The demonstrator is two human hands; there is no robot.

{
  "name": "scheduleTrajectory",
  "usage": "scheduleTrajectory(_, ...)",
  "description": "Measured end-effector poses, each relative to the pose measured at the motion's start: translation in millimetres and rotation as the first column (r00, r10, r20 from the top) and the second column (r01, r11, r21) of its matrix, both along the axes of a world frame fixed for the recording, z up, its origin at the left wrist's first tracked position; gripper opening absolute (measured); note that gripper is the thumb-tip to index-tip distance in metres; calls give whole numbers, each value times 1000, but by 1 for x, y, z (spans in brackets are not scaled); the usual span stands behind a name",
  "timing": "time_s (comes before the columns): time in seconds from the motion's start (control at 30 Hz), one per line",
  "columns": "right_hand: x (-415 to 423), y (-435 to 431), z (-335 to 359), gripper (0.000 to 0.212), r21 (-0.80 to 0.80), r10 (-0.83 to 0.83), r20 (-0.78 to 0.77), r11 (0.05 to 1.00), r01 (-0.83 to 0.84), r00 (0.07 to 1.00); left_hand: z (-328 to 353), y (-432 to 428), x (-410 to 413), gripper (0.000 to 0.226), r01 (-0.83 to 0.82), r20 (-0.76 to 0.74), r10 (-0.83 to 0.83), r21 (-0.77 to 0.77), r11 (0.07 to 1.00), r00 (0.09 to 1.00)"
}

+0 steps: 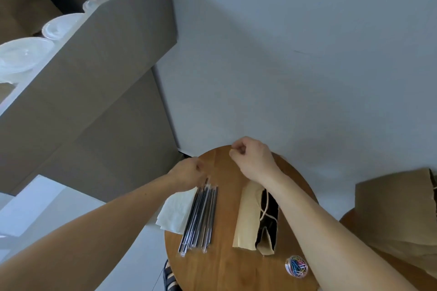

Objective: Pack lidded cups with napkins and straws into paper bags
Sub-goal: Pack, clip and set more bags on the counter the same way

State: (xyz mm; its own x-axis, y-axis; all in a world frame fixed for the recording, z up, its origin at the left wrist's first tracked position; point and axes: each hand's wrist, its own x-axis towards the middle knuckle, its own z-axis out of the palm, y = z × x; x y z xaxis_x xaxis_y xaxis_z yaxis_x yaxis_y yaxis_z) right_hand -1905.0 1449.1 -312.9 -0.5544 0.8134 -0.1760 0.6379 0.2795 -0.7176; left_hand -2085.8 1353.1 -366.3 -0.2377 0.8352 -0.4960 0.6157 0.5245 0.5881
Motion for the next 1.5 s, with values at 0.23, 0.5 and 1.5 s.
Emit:
scheduleTrajectory(0.23,-85,-48,-103,31,-314,22,212,948,47,977,-45,-18,-57,25,-161,-29,159,-105,981,987)
scheduleTrajectory(0.5,-112,-90,-223,45,-336,-65,422,915,222,904,-104,-45,-93,30,-257,12,267,-225,940,964)
scheduleTrajectory(1.5,-130,-90,-284,28,-130,-178,472,955,268,863,-156,-73,-105,30,-255,36,270,-231,939,962)
